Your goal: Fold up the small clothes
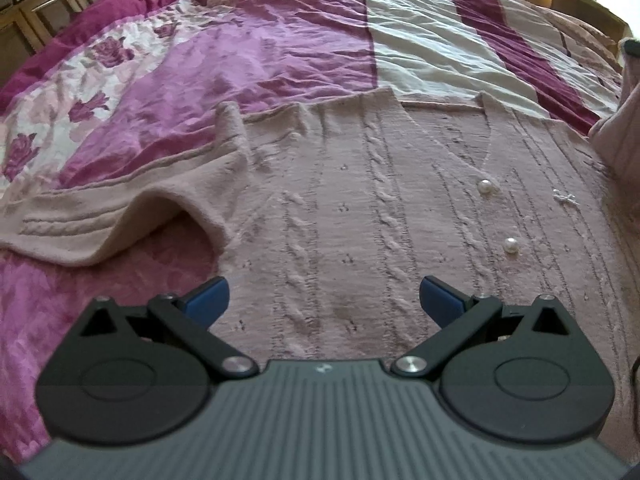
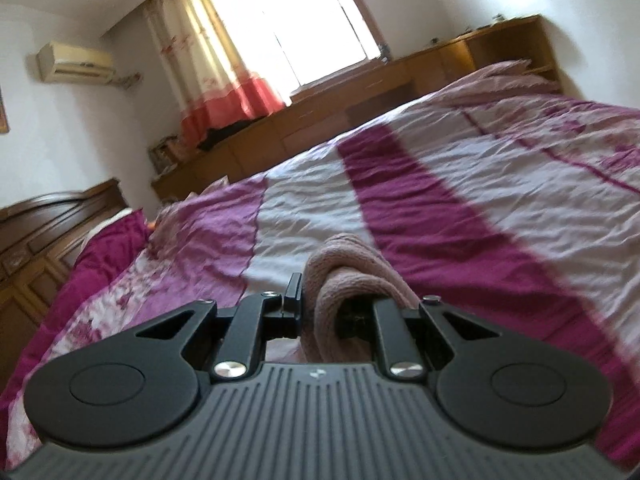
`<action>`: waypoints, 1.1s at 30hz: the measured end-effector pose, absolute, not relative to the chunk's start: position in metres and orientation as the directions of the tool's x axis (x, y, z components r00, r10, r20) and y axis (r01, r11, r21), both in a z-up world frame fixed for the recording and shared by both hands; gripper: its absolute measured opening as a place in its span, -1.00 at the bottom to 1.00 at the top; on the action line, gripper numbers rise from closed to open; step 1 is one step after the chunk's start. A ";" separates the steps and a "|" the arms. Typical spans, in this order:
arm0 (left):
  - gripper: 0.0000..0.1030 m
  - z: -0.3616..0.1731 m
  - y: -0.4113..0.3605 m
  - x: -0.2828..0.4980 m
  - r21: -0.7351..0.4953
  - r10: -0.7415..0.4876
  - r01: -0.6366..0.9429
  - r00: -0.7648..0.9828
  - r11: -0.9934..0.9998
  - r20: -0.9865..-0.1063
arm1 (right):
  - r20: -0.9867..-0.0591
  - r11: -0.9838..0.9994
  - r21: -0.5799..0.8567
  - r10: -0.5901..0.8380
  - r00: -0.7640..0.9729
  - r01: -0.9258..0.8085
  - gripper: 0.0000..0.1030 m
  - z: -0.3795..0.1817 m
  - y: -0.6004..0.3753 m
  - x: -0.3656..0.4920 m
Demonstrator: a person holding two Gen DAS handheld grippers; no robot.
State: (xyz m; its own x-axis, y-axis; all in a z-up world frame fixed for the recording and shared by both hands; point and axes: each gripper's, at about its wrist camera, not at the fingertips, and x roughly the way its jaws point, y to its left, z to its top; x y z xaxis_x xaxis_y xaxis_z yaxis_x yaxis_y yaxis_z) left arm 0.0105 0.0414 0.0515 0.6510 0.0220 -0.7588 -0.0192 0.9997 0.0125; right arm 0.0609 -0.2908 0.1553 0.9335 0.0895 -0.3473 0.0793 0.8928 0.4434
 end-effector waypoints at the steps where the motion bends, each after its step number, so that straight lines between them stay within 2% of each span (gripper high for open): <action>1: 1.00 0.051 0.044 0.011 0.009 0.024 -0.026 0.649 1.000 -0.760 | -0.356 0.894 0.441 0.102 0.929 0.071 -0.71 0.152 -0.281 0.062; 26: 1.00 0.036 0.054 0.012 -0.001 0.036 -0.058 0.625 0.998 -0.780 | -0.565 0.896 0.442 0.304 0.767 -0.030 -0.69 0.035 -0.184 0.099; 29: 1.00 0.036 0.053 0.011 0.002 0.036 -0.055 0.625 0.998 -0.780 | -0.600 0.886 0.462 0.338 0.725 -0.031 -0.39 0.024 -0.179 0.103; 31: 1.00 0.036 0.053 0.012 0.004 0.038 -0.055 0.627 0.998 -0.778 | -0.600 0.872 0.488 0.364 0.712 -0.034 -0.02 0.018 -0.177 0.102; 33: 1.00 0.036 0.053 0.012 0.003 0.037 -0.055 0.629 0.998 -0.777 | -0.582 0.859 0.510 0.389 0.714 -0.052 0.23 0.018 -0.177 0.099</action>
State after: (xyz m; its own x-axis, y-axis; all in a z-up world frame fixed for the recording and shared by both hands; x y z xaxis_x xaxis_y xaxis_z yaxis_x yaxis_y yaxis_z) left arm 0.0119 0.0531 0.0359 0.6289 0.0372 -0.7766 -0.0549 0.9985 0.0033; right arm 0.0995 -0.1769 0.0177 0.7145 0.3888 -0.5817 -0.0520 0.8585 0.5101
